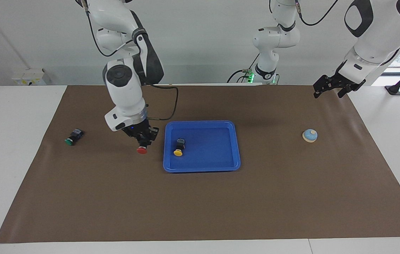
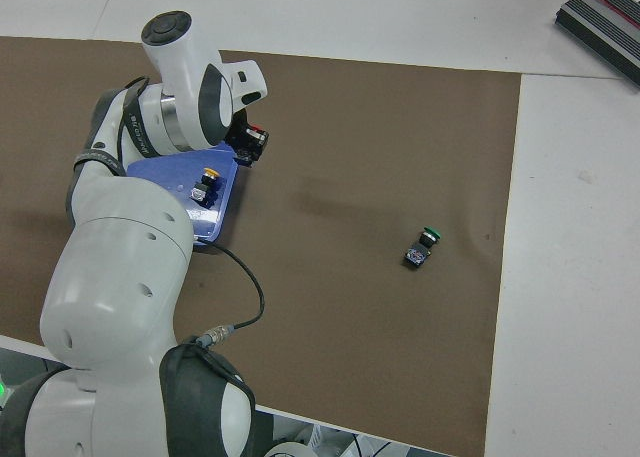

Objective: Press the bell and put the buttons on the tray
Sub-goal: 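Place the red button in the tray beside the yellow one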

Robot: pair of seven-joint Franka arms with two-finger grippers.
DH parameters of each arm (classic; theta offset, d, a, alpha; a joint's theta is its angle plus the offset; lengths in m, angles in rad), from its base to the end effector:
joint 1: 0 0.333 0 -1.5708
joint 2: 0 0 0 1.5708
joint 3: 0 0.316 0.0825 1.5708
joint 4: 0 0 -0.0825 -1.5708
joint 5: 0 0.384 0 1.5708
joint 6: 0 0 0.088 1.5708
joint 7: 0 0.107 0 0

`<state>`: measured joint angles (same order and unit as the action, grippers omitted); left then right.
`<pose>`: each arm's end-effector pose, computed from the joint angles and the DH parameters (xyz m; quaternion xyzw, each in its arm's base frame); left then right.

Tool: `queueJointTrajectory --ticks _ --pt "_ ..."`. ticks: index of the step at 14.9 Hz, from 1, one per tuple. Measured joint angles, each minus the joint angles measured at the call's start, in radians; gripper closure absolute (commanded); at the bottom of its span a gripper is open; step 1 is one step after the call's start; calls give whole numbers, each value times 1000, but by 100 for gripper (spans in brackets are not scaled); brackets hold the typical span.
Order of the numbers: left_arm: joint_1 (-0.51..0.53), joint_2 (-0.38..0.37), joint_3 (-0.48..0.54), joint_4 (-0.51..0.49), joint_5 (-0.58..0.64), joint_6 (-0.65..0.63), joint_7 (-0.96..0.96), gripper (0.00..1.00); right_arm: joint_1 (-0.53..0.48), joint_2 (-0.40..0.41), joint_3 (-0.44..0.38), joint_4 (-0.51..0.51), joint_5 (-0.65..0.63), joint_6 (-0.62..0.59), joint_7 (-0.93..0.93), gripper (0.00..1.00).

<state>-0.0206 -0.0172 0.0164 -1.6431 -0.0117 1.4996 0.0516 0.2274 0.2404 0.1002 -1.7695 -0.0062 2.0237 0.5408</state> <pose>0.5388 -0.0035 0.5944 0.9976 -0.0279 -0.0629 0.0075 0.5954 0.1977 0.4266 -0.9942 0.1066 -0.0030 0.0114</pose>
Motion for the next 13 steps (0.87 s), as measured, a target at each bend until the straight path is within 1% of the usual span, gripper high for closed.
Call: queueJointTrajectory --ticks 2,5,7,10,13 --pt "0 0 0 0 0 0 0 0 79 31 0 33 26 -4 47 100" --pt "0 0 0 0 0 0 0 0 179 89 0 56 36 5 109 100" --pt "0 0 0 0 0 0 0 0 228 142 -1 56 36 67 146 100" --pt "0 0 0 0 0 0 0 0 256 209 -1 53 36 152 161 100" --pt "0 0 0 0 0 0 0 0 257 233 -4 25 36 213 161 100"
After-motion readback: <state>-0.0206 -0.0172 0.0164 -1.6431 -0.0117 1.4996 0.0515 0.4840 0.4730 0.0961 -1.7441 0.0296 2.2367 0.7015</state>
